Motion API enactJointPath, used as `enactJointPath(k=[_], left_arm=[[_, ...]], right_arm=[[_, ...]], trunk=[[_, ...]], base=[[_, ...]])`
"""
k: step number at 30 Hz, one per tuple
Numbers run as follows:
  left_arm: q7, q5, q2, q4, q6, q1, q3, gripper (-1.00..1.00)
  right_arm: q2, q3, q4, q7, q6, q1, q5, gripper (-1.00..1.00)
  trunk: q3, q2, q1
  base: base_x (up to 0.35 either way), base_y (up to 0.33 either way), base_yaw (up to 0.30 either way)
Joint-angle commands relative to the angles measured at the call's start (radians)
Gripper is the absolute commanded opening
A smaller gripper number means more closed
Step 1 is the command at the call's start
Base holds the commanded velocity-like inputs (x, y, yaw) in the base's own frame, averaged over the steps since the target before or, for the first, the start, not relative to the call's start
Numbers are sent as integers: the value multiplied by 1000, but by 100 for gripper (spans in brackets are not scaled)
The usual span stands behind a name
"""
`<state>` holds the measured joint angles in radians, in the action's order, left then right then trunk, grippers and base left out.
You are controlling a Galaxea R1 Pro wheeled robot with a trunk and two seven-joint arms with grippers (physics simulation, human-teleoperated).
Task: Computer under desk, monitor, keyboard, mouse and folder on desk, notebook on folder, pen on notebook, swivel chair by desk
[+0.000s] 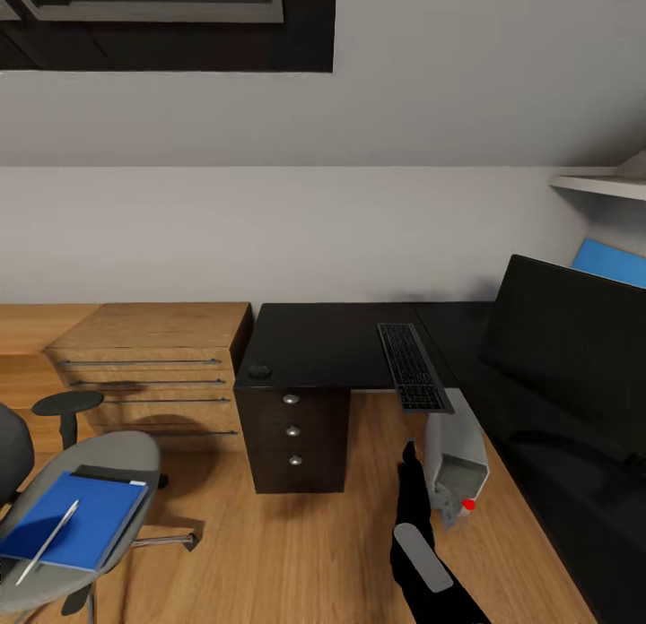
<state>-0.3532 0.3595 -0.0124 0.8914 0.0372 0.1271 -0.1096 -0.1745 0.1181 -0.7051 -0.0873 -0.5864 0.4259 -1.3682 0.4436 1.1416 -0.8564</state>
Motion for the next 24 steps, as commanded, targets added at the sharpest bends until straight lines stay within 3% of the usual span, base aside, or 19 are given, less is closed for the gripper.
enactJointPath(k=[1,4,5,8,9,13,14,19,24], left_arm=[[-6,10,1,1,4,0,-3,100],[-6,10,0,1,4,0,-3,100],[-7,10,0,1,4,0,-3,100],[-8,10,-1,1,3,0,-3,100],[-8,10,-1,1,2,0,-3,100],[-9,10,0,1,2,0,-4,100],[-9,10,0,1,1,0,-4,100],[-9,11,0,1,2,0,-3,100],[-12,12,0,1,4,0,-3,100]], right_arm=[[0,28,10,-9,-5,0,-9,100],[0,100,48,-12,-6,-1,3,100],[0,146,78,-16,-8,-2,20,100],[0,203,126,-26,-10,-4,61,100],[0,229,161,-34,-11,-4,98,100],[0,256,245,-45,-13,-5,187,100],[0,263,289,-48,-13,-5,235,100],[6,269,411,-51,-14,-6,345,100],[85,272,506,-55,-16,-8,375,100]], trunk=[[-2,-7,4],[-12,-28,15],[-15,-35,19],[-24,-56,31],[-27,-63,35],[-40,-91,50],[-43,-98,54],[-59,-133,73],[-74,-168,92]], base=[[-18,0,0],[-11,0,0],[-6,0,0],[-4,0,0],[-2,0,0],[-1,0,0],[0,0,0],[0,0,0],[0,0,0]])
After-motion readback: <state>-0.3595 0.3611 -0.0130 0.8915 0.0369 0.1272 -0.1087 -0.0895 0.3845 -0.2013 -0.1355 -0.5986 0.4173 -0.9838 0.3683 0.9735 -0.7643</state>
